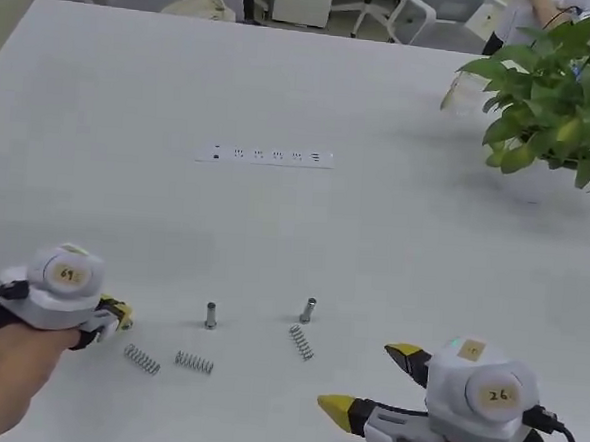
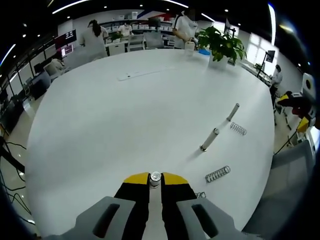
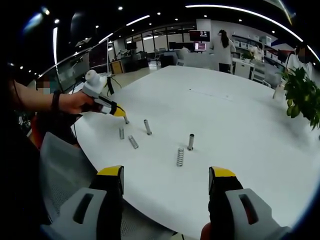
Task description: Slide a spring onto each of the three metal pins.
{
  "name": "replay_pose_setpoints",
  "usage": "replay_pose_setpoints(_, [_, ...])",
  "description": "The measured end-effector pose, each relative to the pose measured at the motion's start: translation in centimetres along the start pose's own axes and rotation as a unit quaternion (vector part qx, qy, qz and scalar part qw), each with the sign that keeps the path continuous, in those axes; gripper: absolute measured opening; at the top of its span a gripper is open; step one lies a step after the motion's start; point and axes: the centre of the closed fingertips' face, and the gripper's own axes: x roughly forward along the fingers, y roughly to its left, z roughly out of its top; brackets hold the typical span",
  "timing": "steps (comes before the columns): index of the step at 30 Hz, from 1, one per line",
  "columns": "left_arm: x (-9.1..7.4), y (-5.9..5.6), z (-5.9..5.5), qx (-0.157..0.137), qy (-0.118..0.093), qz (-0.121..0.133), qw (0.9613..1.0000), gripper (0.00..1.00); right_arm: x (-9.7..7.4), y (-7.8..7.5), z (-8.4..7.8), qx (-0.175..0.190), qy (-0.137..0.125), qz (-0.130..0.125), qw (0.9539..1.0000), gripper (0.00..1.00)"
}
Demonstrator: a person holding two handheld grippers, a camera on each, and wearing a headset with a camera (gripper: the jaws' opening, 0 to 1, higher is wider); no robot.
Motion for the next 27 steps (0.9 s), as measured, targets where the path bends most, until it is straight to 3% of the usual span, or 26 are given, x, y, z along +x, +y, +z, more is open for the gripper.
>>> replay_pose_setpoints(10, [0.1,-0.2,-0.5,-0.005,0.011,-0.004,0.9999,0.01,-0.1,-0.3,0.1,0.002,-0.001,-0.004,1.0000,0.68])
replay_pose_setpoints(27, [-1.3,-0.2,-1.6,-0.014,0.015,-0.019,0.9996,0.17,0.1,-0.2,-0.3,0.007,0.002,-0.001,1.0000,0.69])
